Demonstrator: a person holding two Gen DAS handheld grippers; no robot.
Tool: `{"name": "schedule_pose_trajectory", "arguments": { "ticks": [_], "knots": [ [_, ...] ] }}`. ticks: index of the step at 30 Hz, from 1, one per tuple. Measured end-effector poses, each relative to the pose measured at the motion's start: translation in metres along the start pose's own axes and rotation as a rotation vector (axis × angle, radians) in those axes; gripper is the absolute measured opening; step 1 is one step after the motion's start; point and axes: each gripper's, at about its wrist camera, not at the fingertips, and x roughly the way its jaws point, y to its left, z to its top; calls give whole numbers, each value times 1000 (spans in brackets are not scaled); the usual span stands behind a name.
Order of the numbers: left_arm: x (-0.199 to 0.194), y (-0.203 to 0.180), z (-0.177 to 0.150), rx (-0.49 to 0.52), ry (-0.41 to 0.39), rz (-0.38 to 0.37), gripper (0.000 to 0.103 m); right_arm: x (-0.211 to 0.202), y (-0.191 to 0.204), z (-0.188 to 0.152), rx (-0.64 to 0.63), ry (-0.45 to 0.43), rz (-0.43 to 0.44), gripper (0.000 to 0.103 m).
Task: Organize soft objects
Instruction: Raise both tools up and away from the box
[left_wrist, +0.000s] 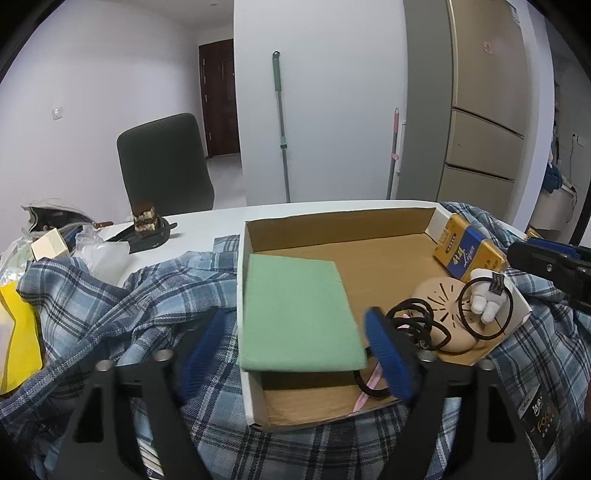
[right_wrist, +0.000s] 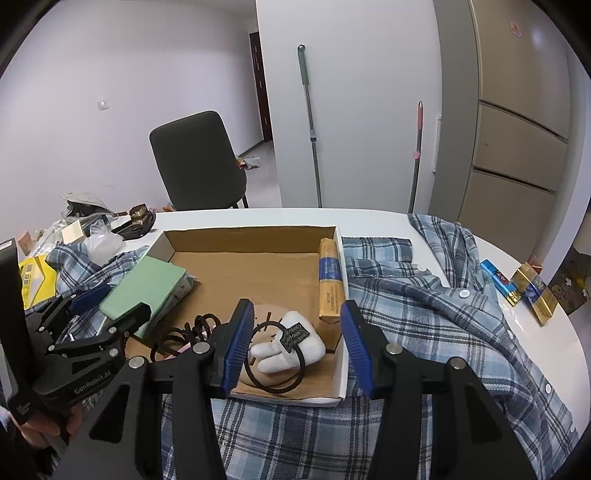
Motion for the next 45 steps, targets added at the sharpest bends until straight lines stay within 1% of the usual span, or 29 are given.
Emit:
{"name": "schedule_pose_trajectory", "arguments": {
  "ticks": [5, 10, 12, 13, 14, 16, 19, 21, 23, 25, 27, 28, 30, 31, 32, 33, 35, 38, 40, 41, 43, 45],
  "knots": [
    [-6, -2, 1, 9, -26, 5, 86, -5, -1, 2, 6, -12, 5, 48],
    [-26, -4, 3, 14, -98, 6, 86, -23, 1, 10, 6, -66, 7, 48],
    [-45, -7, 9, 30, -184, 13, 88, -36, 3, 15, -2, -98, 0, 48],
    [-51, -8, 11, 36, -207, 19, 93, -42, 3, 17, -5, -117, -2, 48],
    [-63, -10, 15, 43, -248, 23, 95, -50, 4, 20, -8, -140, -4, 48],
    [-84, -11, 21, 45, -314, 20, 103, -65, 7, 25, -17, -178, -5, 48],
    [-117, -12, 30, 51, -389, 9, 103, -90, 11, 29, -21, -233, -2, 49],
    [-138, -12, 36, 51, -429, -3, 103, -104, 13, 30, -24, -258, 9, 55],
    [-164, -13, 39, 41, -467, -25, 103, -119, 15, 29, -29, -285, 17, 58],
    [-196, -13, 39, 25, -521, -55, 103, -134, 18, 26, -38, -311, 18, 63],
    [-218, -14, 35, 27, -556, -51, 103, -148, 21, 22, -50, -341, 16, 74],
    [-230, -16, 32, 31, -580, -46, 103, -156, 23, 19, -57, -361, 13, 77],
    [-245, -15, 28, 32, -607, -31, 103, -169, 26, 13, -72, -390, 5, 88],
    [-254, -15, 23, 27, -619, -28, 103, -174, 26, 11, -79, -400, 1, 91],
    [-259, -14, 20, 21, -618, -30, 103, -179, 28, 7, -87, -408, -3, 97],
    [-264, -13, 16, 7, -604, -41, 103, -182, 29, 4, -92, -413, -6, 100],
    [-273, -14, 5, -17, -587, -54, 103, -186, 30, -3, -103, -413, -11, 102],
    [-285, -13, -10, -27, -621, -55, 103, -187, 29, -15, -111, -393, -18, 102],
    [-286, -12, -19, -17, -625, -35, 103, -183, 28, -22, -114, -374, -20, 103],
    [-285, -13, -22, -8, -613, -33, 103, -181, 27, -26, -115, -362, -21, 103],
    [-277, -14, -30, 1, -566, -55, 103, -173, 25, -33, -111, -322, -23, 102],
    [-268, -16, -38, 0, -536, -51, 103, -163, 22, -40, -101, -274, -16, 103]
  ]
}}
